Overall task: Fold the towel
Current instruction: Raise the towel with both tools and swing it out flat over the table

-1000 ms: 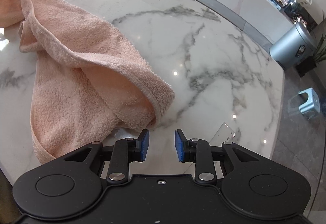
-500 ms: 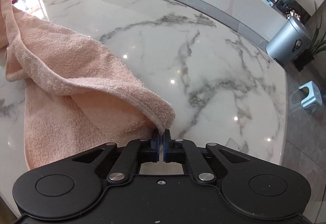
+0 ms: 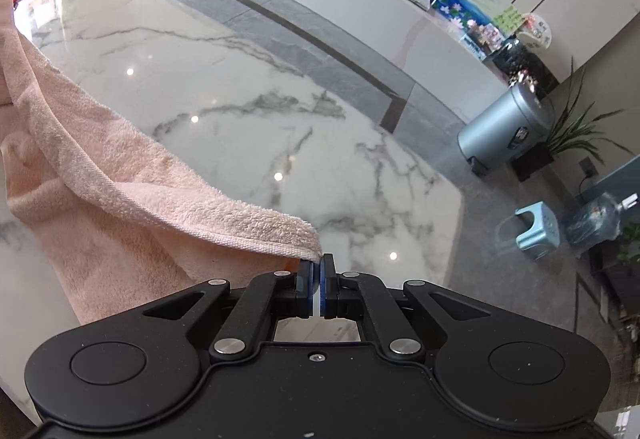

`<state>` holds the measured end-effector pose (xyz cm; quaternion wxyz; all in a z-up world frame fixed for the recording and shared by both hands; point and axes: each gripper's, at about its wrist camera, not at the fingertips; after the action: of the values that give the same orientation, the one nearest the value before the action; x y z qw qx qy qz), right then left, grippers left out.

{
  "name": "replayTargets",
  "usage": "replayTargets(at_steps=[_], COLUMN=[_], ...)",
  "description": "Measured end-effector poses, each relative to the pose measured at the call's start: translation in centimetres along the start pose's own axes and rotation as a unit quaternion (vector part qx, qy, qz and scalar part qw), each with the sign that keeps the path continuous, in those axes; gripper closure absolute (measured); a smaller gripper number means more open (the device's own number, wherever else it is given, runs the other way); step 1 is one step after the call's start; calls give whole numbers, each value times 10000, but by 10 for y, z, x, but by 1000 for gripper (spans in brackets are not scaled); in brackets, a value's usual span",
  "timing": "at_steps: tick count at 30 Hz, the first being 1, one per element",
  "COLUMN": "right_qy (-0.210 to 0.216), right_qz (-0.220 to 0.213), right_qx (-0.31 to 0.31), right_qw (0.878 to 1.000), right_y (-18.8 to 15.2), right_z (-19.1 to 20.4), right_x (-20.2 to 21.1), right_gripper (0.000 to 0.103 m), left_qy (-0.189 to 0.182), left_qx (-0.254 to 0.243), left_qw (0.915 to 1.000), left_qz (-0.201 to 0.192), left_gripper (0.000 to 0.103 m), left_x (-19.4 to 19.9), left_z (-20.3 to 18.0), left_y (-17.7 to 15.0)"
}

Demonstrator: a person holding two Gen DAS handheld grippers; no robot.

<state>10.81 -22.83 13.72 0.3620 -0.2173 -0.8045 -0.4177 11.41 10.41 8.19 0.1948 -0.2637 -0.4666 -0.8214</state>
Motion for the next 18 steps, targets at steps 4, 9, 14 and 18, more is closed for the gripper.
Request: replayTargets(at_steps=[4, 9, 14, 18], right_qy=[-318, -690, -775, -843], right_qz=[-249, -551, -686, -794], right_qx=[135, 267, 211, 167], right_qw=[9991, 9957, 9944, 9931], right_y=[27, 58, 71, 82], right_z=[-16, -36, -50, -60], right_x=[25, 52, 58, 62], right_gripper=[102, 102, 102, 102], left_qy=[142, 422, 645, 731], left_qx=[-85, -174, -207, -187], left_qw=[9996, 9975, 9948, 9933], left_qz=[-239, -547, -761, -871], left_gripper=[100, 100, 100, 100], left_x=[11, 24, 37, 47], left_z=[6, 19, 32, 37], left_y=[24, 56, 78, 84])
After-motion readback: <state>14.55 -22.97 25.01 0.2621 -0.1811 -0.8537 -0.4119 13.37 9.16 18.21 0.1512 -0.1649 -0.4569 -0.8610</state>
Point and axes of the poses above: each gripper's, at about its wrist camera, not at the fingertips, and x roughly against the way its jaws point, z to its left, y to its top, and after that the axes turned 8 degrees about -z, right-handed
